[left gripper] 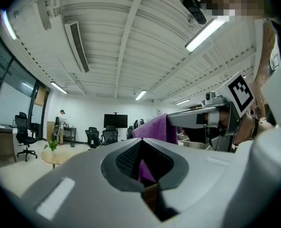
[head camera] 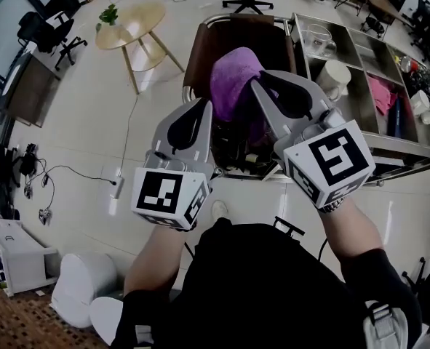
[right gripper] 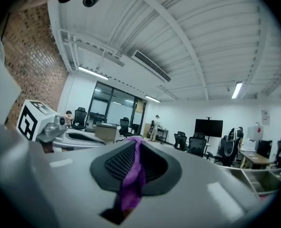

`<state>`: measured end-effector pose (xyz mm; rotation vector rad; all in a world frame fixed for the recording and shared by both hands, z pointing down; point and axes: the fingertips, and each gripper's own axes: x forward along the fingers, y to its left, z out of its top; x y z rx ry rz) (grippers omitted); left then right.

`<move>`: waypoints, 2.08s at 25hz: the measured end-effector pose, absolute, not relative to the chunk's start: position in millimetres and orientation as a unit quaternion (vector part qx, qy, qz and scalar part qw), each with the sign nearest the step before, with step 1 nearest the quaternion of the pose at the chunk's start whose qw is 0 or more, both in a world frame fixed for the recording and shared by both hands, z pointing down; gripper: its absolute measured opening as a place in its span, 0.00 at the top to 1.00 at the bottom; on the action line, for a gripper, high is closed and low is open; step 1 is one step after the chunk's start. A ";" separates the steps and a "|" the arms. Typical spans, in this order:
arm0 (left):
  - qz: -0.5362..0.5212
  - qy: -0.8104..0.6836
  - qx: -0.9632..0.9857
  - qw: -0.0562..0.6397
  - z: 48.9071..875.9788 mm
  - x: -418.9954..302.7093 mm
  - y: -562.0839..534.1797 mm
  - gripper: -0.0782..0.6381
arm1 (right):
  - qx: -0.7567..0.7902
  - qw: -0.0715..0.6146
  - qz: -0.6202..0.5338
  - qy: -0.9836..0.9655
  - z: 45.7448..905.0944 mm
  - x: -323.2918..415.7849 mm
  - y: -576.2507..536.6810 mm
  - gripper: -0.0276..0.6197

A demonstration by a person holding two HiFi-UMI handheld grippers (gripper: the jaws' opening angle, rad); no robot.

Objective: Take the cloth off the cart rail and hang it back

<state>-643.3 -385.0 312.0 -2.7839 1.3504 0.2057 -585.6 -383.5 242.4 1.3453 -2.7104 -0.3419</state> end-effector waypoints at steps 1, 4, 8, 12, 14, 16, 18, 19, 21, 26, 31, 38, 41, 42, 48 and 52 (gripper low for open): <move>0.066 0.438 -0.896 0.023 312.0 -638.8 -373.3 0.89 | 0.440 0.044 -0.117 -0.889 241.6 -580.3 -369.8 0.91; 0.065 0.445 -0.893 0.029 310.2 -624.7 -341.1 0.89 | 0.433 0.037 -0.124 -0.892 242.1 -565.3 -333.2 0.91; 0.104 0.455 -0.882 0.064 297.2 -611.1 -303.7 0.89 | 0.435 0.079 -0.067 -0.894 264.1 -546.2 -285.6 0.91; 0.101 0.462 -0.878 0.071 301.3 -594.1 -272.7 0.89 | 0.427 0.068 -0.072 -0.899 275.5 -529.0 -255.0 0.91; 0.100 0.462 -0.878 0.076 298.7 -592.7 -266.2 0.89 | 0.423 0.059 -0.081 -0.900 276.8 -528.2 -249.1 0.91; 0.078 0.465 -0.880 0.062 301.4 -593.7 -258.5 0.89 | 0.421 0.046 -0.092 -0.901 275.4 -529.5 -243.1 0.91; 0.054 0.463 -0.884 0.049 304.2 -593.2 -249.9 0.89 | 0.426 0.056 -0.073 -0.900 280.4 -528.9 -233.8 0.91; 0.052 0.461 -0.885 0.050 303.4 -592.9 -246.5 0.89 | 0.430 0.066 -0.058 -0.898 284.6 -528.2 -229.0 0.91; 0.040 0.460 -0.886 0.039 306.4 -593.2 -239.7 0.89 | 0.435 0.072 -0.048 -0.896 288.5 -528.5 -221.7 0.91; 0.038 0.451 -0.891 0.037 300.8 -602.3 -230.7 0.89 | 0.444 0.072 -0.047 -0.892 286.4 -540.2 -212.6 0.91; 0.075 0.432 -0.896 0.069 285.3 -611.1 -226.0 0.89 | 0.447 0.054 -0.074 -0.890 281.3 -554.3 -209.1 0.91; 0.077 0.420 -0.901 0.071 284.9 -622.7 -227.2 0.89 | 0.465 0.075 -0.046 -0.881 287.2 -564.9 -208.7 0.91; 0.056 0.420 -0.905 0.049 294.6 -627.3 -226.0 0.88 | 0.468 0.075 -0.048 -0.879 287.5 -569.2 -209.3 0.91; 0.054 0.418 -0.906 0.046 295.4 -628.3 -225.7 0.88 | 0.469 0.075 -0.047 -0.879 287.7 -570.5 -209.1 0.91; 0.049 0.414 -0.908 0.045 295.0 -633.0 -224.0 0.88 | 0.473 0.062 -0.067 -0.876 279.9 -575.0 -207.8 0.91; 0.080 0.404 -0.908 0.076 284.6 -637.2 -224.9 0.88 | 0.476 0.042 -0.096 -0.873 271.8 -579.8 -209.0 0.91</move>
